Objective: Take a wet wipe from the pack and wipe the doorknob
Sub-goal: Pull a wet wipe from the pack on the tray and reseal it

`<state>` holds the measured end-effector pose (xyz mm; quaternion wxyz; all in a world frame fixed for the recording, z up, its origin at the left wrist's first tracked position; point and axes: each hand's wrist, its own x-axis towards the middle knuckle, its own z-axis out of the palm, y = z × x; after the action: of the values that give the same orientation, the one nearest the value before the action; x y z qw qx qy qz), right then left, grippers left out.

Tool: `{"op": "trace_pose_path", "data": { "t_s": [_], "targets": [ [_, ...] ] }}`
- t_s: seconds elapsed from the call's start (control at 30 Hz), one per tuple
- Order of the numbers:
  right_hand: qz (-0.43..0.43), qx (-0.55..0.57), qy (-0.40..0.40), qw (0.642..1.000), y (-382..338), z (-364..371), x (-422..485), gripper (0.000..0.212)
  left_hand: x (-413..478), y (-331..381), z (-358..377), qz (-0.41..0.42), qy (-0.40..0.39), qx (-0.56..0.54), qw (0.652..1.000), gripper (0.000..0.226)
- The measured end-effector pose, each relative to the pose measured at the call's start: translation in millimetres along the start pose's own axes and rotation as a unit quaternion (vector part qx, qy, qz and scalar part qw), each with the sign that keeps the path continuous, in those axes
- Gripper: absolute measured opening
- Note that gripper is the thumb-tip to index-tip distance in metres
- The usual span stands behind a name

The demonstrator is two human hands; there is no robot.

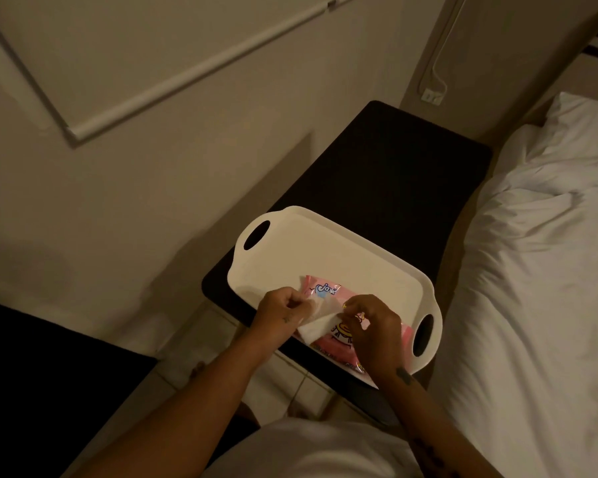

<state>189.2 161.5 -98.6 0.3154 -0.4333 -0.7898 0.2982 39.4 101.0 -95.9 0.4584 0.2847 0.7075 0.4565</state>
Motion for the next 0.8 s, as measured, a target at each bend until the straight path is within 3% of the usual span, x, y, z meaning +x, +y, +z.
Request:
{"op": "trace_pose_path", "data": {
  "t_s": [0.13, 0.27, 0.4, 0.5, 0.6, 0.73, 0.8],
  "targets": [
    [-0.029, -0.041, 0.002, 0.999, 14.8, -15.8, -3.3, 0.024, 8.7, 3.1, -4.1, -0.035, 0.028, -0.073, 0.996, 0.008],
    [-0.037, -0.100, -0.048, 0.993, 27.9, -23.9, -16.2, 0.028, 14.1, -11.5, -3.3, -0.069, 0.037, -0.057, 0.995, 0.009],
    [-0.044, -0.148, -0.106, 0.982, 36.1, -22.7, -21.7, 0.035, 18.9, -25.3, -7.1, -0.068, 0.032, 0.049, 0.996, 0.038],
    [-0.014, -0.134, -0.075, 0.988, 32.6, -20.3, -14.7, 0.040, 21.0, -19.3, -9.6, 0.027, 0.045, 0.189, 0.980, 0.052],
    [-0.007, -0.114, -0.037, 0.993, 22.9, -15.1, -4.4, 0.028, 22.3, -8.6, -8.9, 0.101, 0.025, 0.302, 0.948, 0.051],
    [-0.023, -0.148, -0.109, 0.983, 28.2, -5.7, 2.0, 0.036, 25.9, -3.7, -8.2, 0.136, -0.028, 0.389, 0.911, 0.032],
    [-0.008, -0.149, -0.136, 0.979, 30.5, -5.3, 3.2, 0.036, 25.9, -3.6, -7.7, 0.135, -0.053, 0.399, 0.905, 0.034]
  ]
}}
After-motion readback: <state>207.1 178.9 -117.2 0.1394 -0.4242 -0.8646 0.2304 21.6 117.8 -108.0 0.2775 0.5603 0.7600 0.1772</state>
